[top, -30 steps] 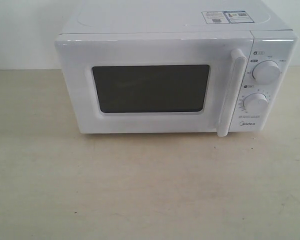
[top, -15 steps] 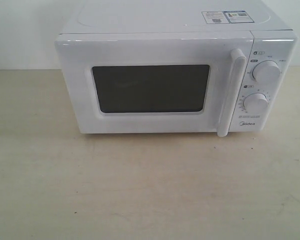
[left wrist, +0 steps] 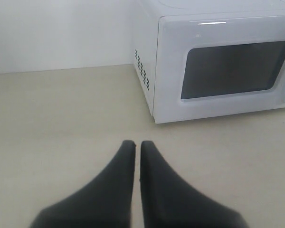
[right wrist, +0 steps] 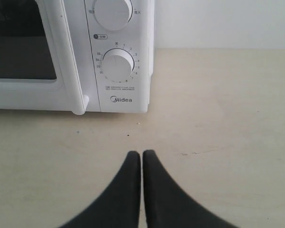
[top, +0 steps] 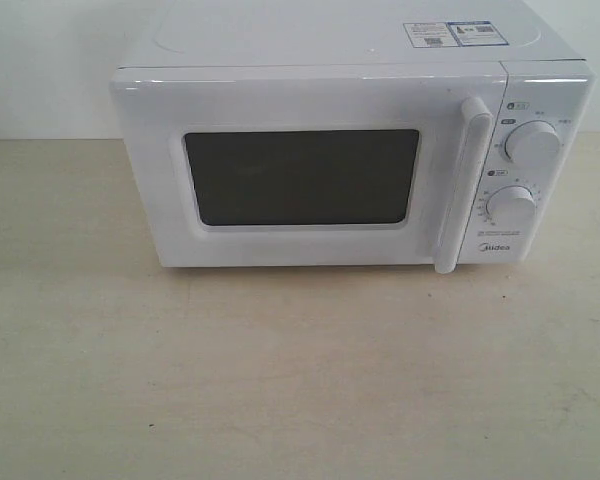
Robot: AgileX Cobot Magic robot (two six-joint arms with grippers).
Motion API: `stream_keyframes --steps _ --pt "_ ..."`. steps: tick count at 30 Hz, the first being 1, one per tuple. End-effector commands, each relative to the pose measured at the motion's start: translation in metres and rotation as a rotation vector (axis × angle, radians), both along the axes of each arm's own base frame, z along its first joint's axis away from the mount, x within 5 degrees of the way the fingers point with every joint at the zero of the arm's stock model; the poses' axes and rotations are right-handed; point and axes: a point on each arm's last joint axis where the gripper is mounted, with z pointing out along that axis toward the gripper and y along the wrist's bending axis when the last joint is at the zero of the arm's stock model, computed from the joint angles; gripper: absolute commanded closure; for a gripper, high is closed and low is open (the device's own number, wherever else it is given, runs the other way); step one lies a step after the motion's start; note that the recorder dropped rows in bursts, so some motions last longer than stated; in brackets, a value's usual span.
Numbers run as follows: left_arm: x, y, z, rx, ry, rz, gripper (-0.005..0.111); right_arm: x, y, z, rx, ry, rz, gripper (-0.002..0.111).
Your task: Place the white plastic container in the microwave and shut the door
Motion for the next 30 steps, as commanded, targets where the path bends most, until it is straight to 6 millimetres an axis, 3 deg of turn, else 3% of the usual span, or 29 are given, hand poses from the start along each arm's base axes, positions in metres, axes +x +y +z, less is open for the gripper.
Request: stream_keyframes --steps 1,15,22,24,27,30 --pt "0.0 0.0 -0.002 0.0 0.002 0.004 0.102 0.0 0.0 0.001 0.0 -0.008 -0.004 0.108" --pt "0.0 0.0 -0.001 -0.001 -0.006 0.005 0.102 0.0 0.0 0.001 0.005 -0.007 -0.005 0.108" --pt "0.005 0.001 0.041 -0.174 -0.466 0.028 0.102 0.0 0.0 0.001 0.005 -0.007 -0.005 0.108" --pt "0.007 0.003 0.043 -0.191 -0.534 0.047 0.102 0.0 0.0 0.001 0.005 -0.007 -0.005 0.108" --pt "0.018 0.006 0.032 -0.133 -0.547 0.075 0.102 0.0 0.0 0.001 0.005 -0.007 -0.005 0.108" --pt "0.035 0.008 0.003 -0.042 -0.481 0.096 0.102 0.0 0.0 0.001 0.005 -0.007 -0.005 0.108"
